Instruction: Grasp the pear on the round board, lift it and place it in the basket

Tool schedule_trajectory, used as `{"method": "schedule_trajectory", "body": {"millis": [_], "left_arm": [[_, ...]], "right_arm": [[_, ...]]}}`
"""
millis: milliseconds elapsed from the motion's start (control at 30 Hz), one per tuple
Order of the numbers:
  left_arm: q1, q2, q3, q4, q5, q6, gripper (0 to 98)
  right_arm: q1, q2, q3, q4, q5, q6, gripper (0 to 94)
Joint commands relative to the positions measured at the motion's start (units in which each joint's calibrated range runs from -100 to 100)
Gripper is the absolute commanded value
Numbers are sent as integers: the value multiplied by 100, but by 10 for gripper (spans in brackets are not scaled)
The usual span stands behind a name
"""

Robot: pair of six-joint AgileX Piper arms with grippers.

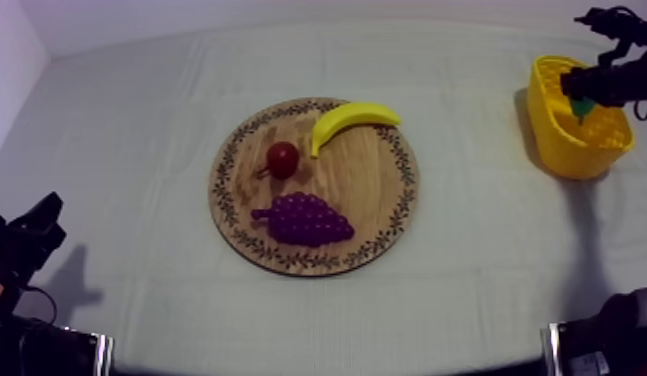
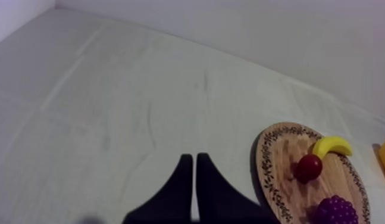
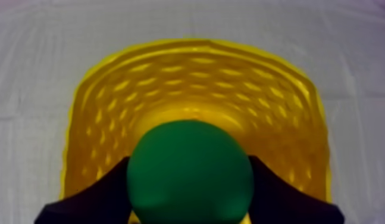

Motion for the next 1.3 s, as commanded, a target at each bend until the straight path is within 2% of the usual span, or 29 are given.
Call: {"method": "schedule_trajectory", "body": {"millis": [0,300,1000,1167,1267], "left_arm": [[2,0,2,-1,1,0,1],[2,0,2,-1,1,0,1],[2,0,2,-1,1,-3,1],[2,0,2,-1,1,-5,1],[2,0,2,-1,1,-5,1]], "right_arm": [[5,32,42,-1,-54,13,378],[57,143,130,-5,-194,61,415],[116,9,362,-6,-816,235,634],[98,-74,458,-81,-903,324,635],[70,-201,473,-161,-943,388,575]]}}
